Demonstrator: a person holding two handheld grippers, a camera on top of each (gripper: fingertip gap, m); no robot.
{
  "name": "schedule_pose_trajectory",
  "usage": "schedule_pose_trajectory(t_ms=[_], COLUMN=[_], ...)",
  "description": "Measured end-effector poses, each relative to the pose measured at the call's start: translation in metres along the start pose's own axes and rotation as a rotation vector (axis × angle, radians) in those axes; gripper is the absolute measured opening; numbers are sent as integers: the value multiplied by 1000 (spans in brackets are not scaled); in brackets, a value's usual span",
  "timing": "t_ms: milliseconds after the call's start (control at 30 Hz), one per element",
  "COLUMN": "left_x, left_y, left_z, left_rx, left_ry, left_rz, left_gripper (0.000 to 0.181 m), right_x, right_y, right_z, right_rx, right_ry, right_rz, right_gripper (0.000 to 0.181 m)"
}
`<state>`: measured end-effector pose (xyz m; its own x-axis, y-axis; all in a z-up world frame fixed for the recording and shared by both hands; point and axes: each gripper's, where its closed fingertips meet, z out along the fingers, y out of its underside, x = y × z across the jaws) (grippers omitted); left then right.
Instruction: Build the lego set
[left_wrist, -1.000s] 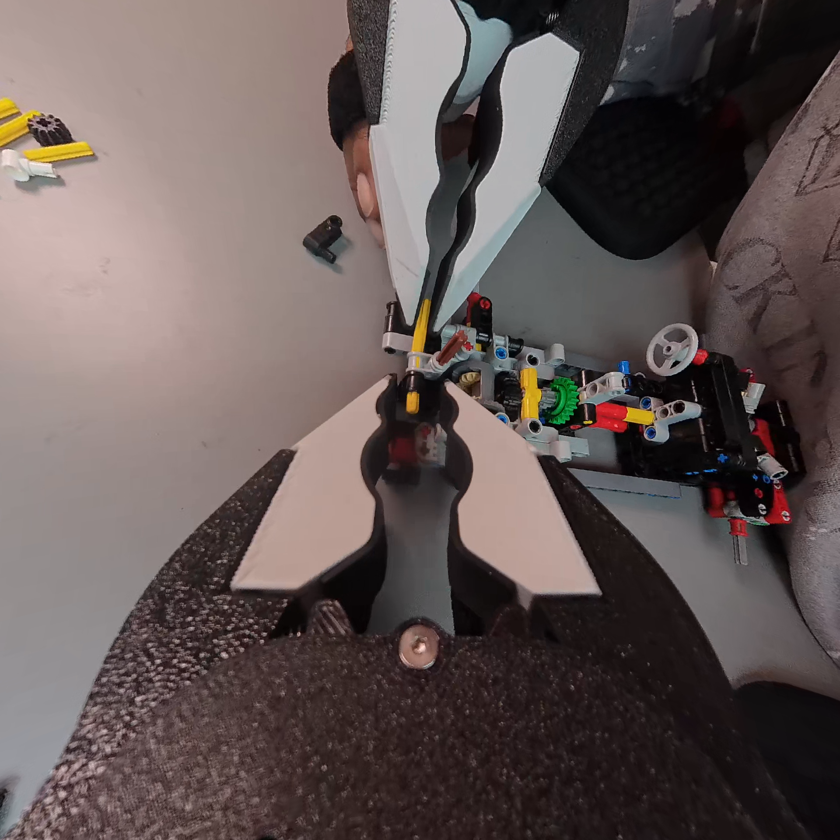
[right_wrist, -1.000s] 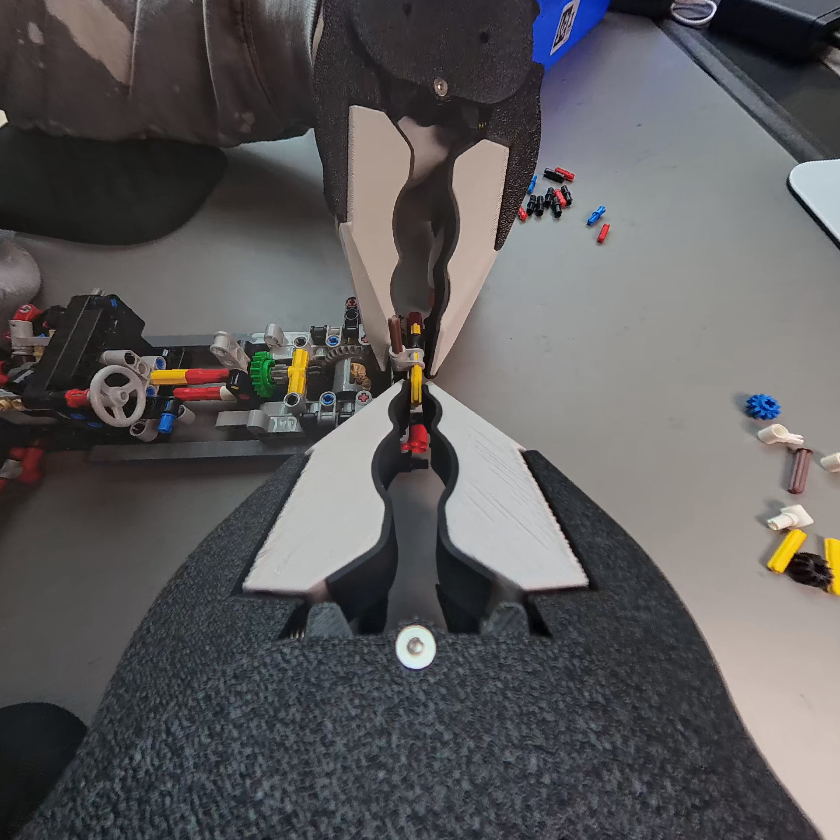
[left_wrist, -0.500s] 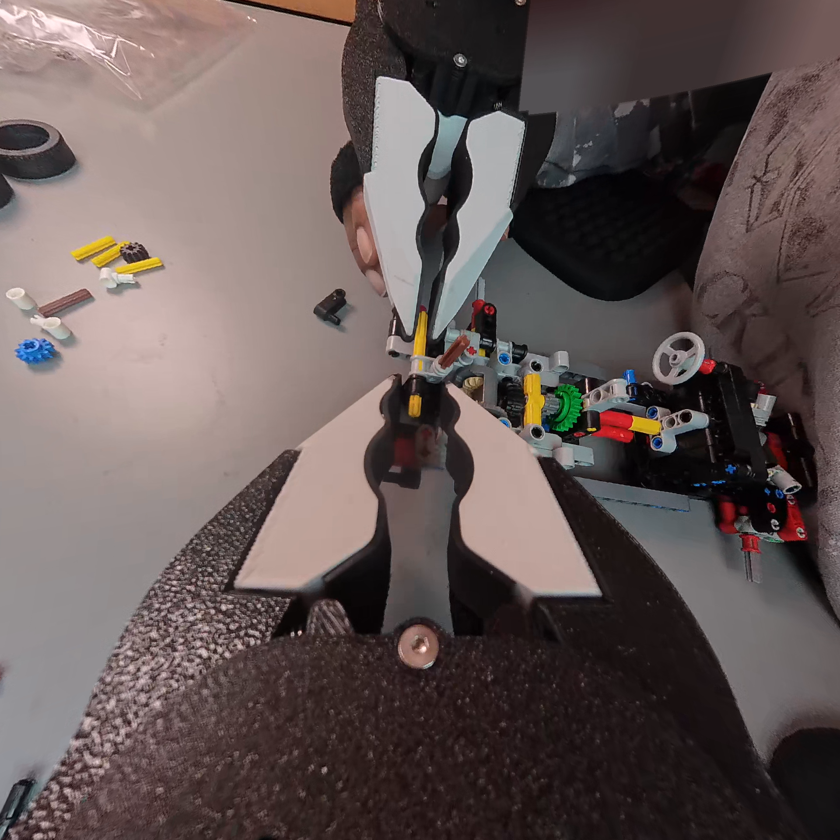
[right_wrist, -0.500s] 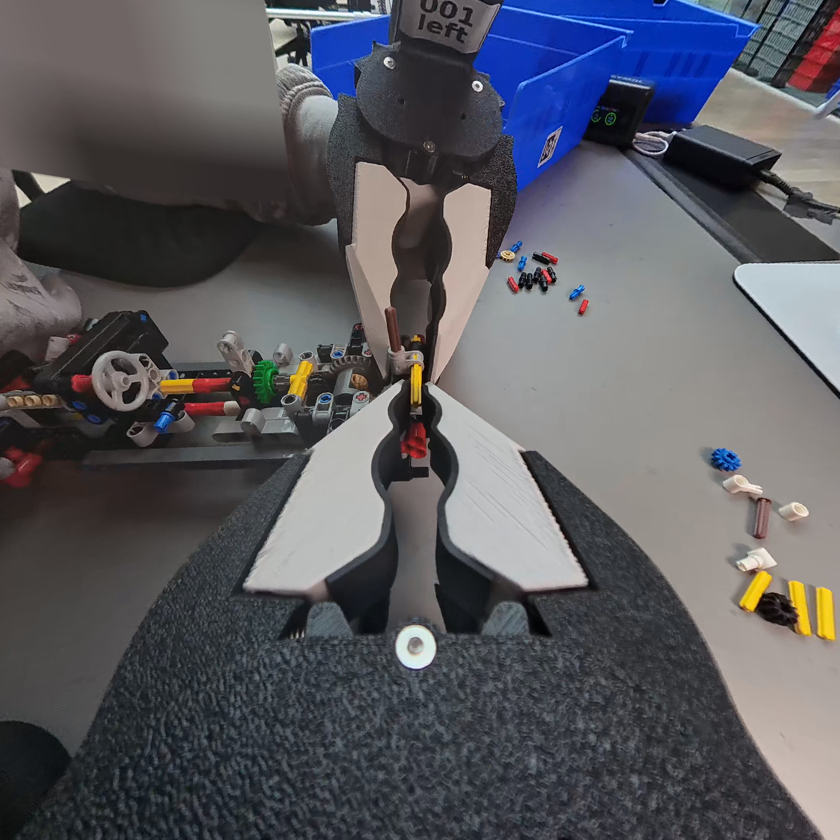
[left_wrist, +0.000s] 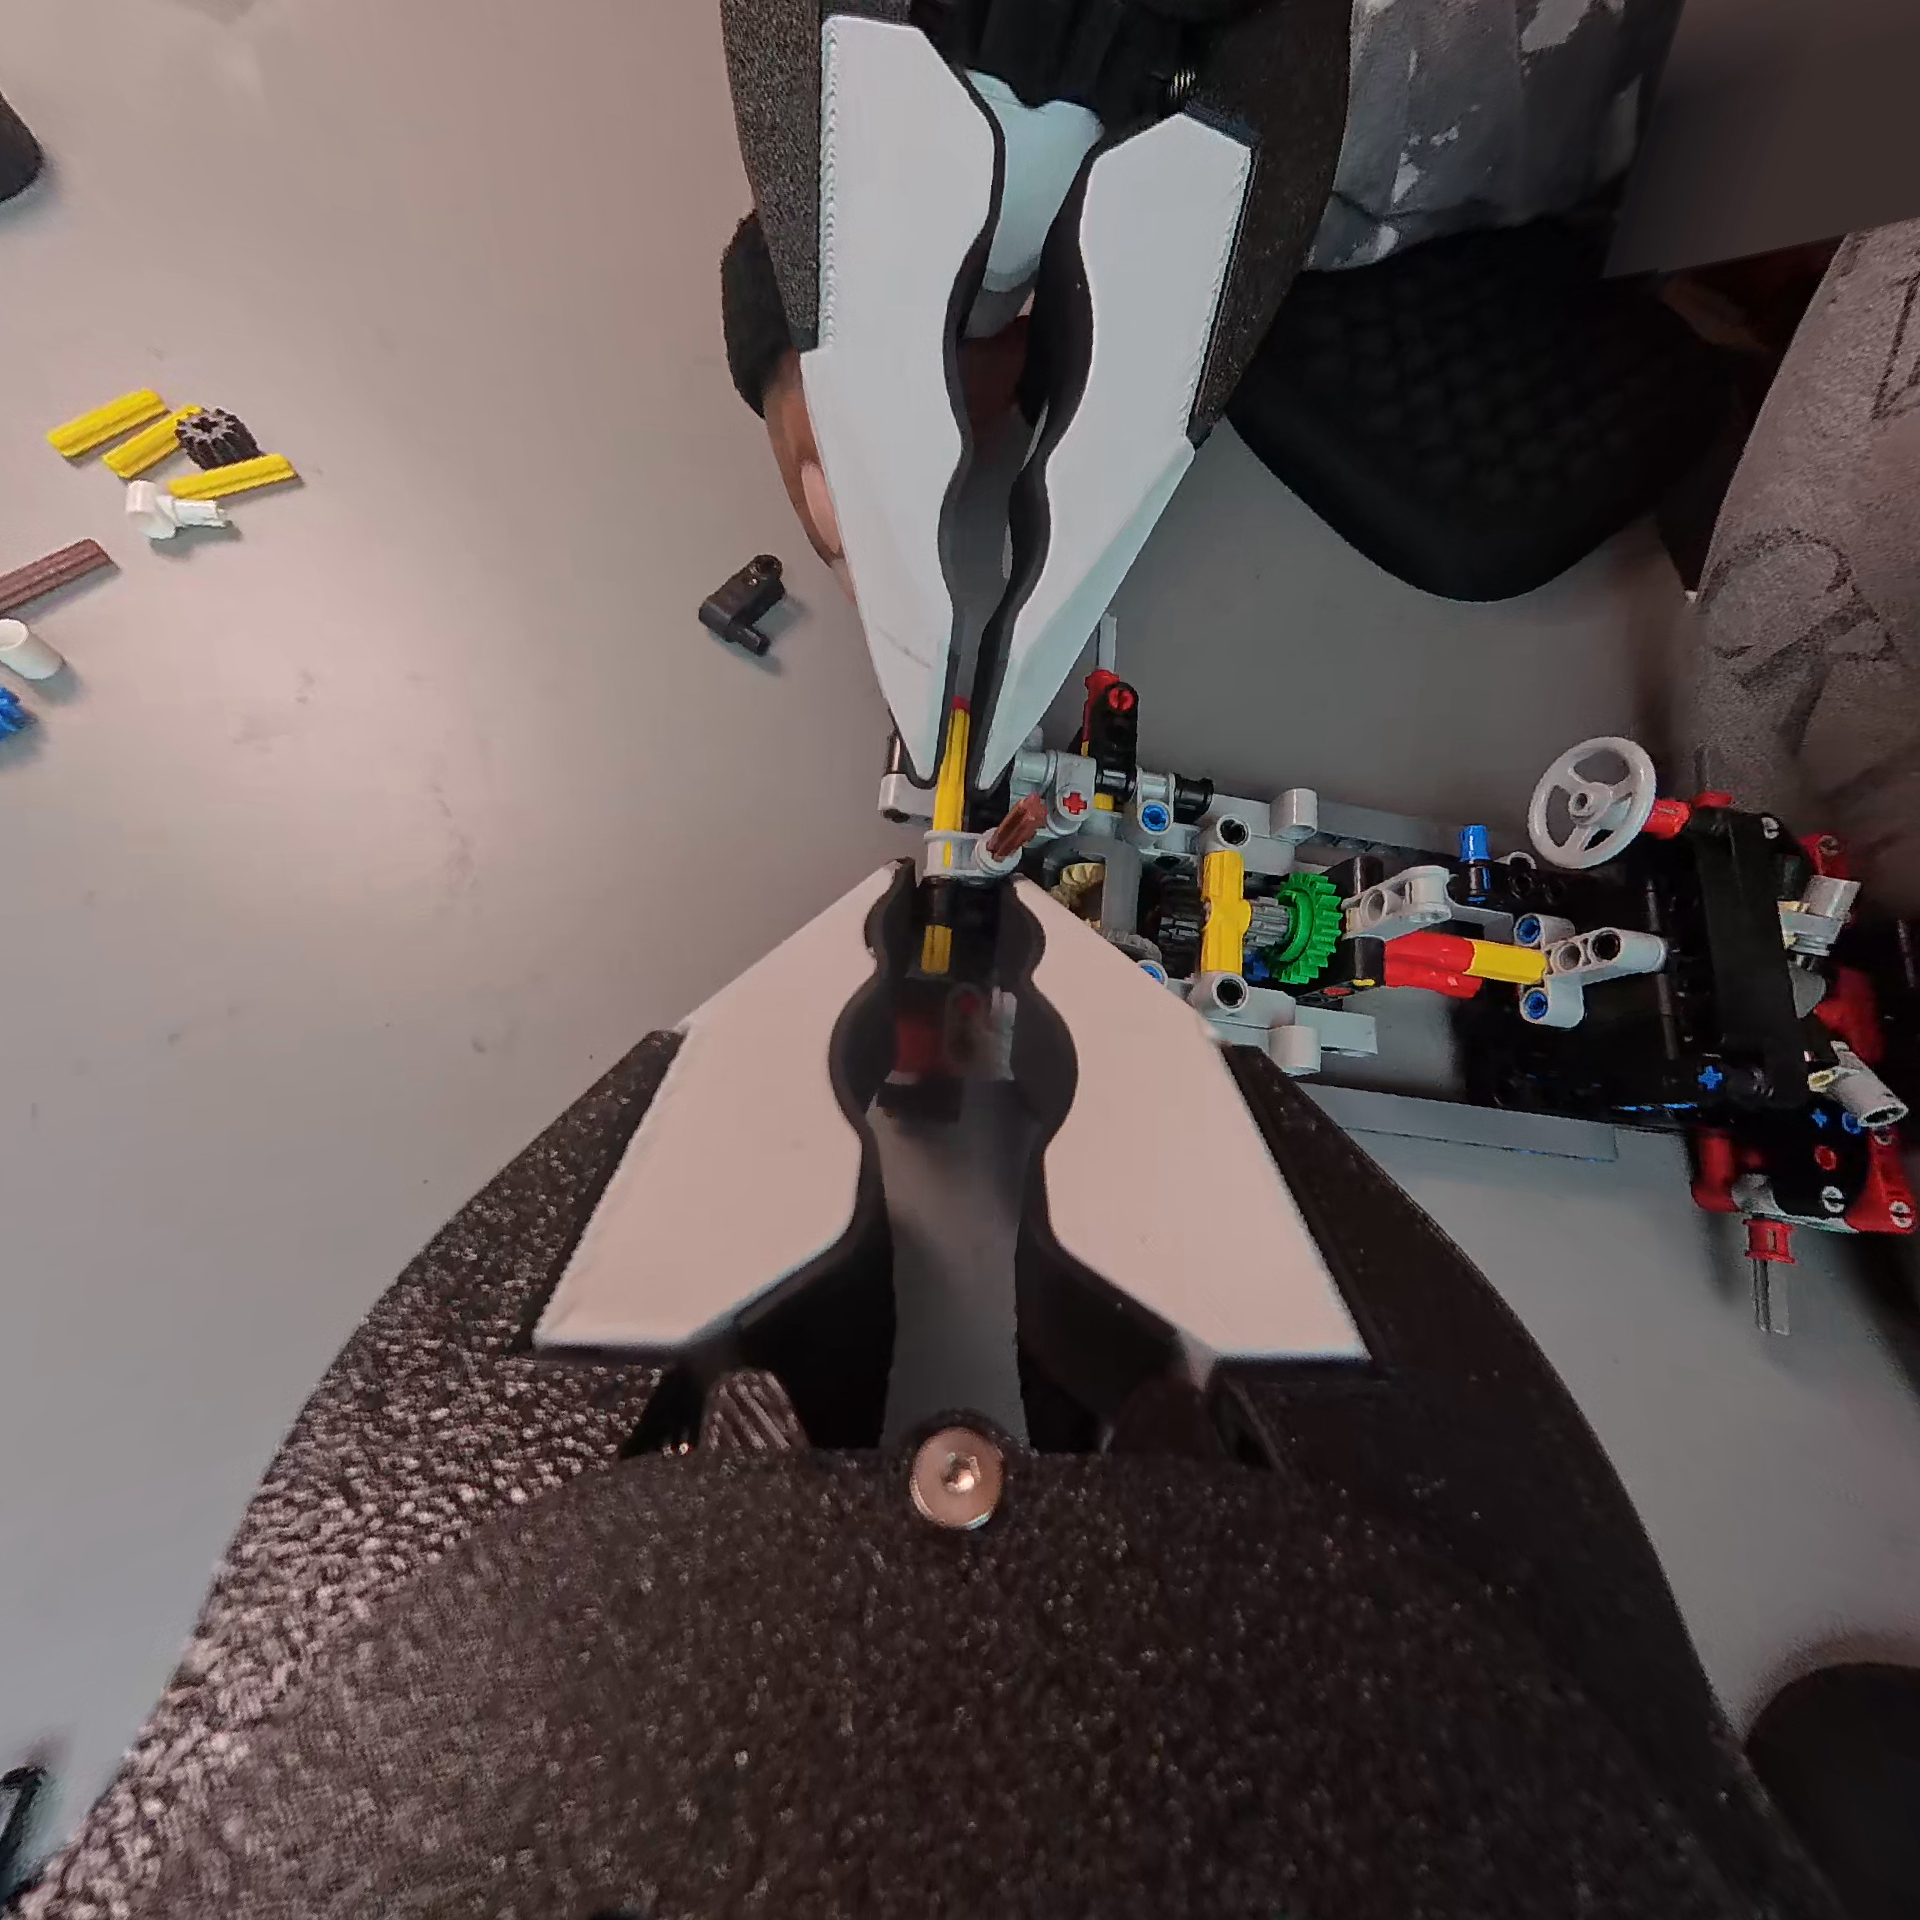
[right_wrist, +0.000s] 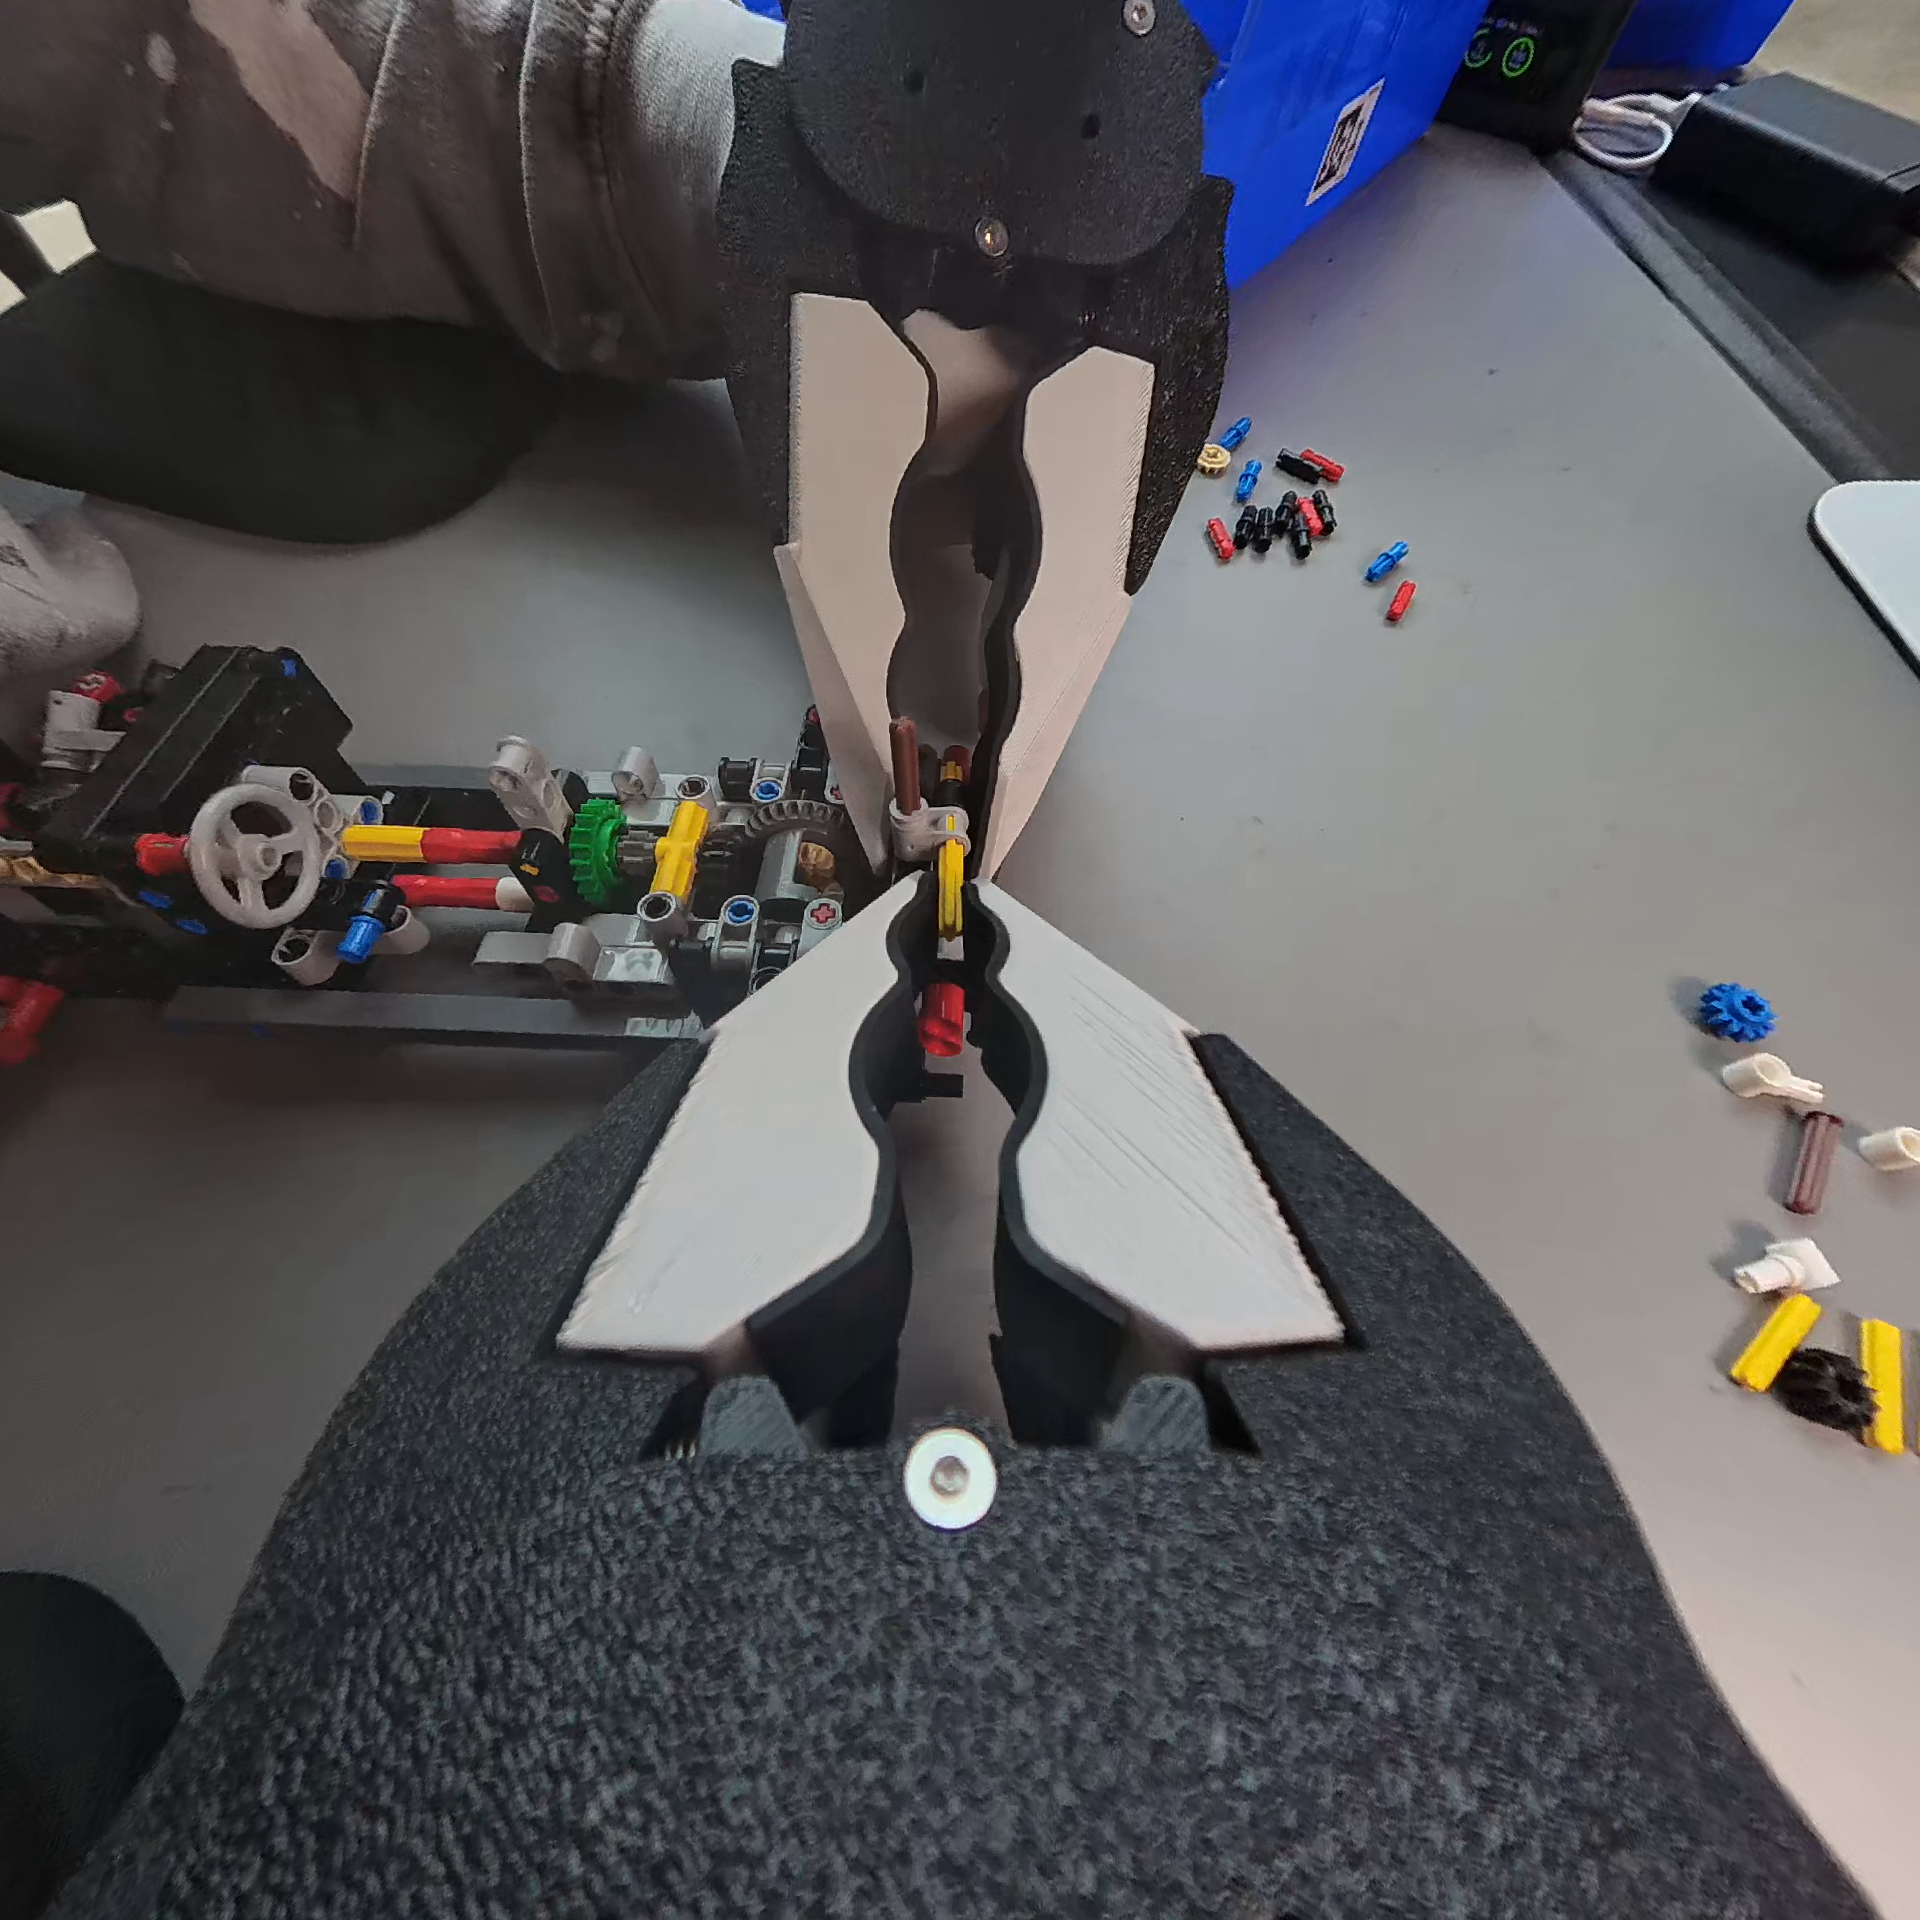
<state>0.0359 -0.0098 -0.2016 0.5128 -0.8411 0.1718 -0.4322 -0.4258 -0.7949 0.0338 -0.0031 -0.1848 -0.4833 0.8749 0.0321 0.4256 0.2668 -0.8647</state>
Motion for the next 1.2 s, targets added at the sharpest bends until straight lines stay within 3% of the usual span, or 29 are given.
schedule_pose_trajectory(t_ms=[367,933,1067,1200], left_x=[0,0,-2,-2], left_y=[3,2,-11,-15], left_z=[1,2,-11,-26], left_rx=[-16,-20,61,67], left_ry=[0,40,18,-15], left_rz=[-16,-25,-30,6], left_gripper=[12,15,24,15], right_x=[-2,-1,1,1], right_y=[5,4,0,-9], right_z=[7,9,0,-13], right_rx=[-45,-96,-52,16], right_ry=[-31,-51,-20,16], right_rz=[39,-223,-174,-121], right_gripper=[0,1,2,2])
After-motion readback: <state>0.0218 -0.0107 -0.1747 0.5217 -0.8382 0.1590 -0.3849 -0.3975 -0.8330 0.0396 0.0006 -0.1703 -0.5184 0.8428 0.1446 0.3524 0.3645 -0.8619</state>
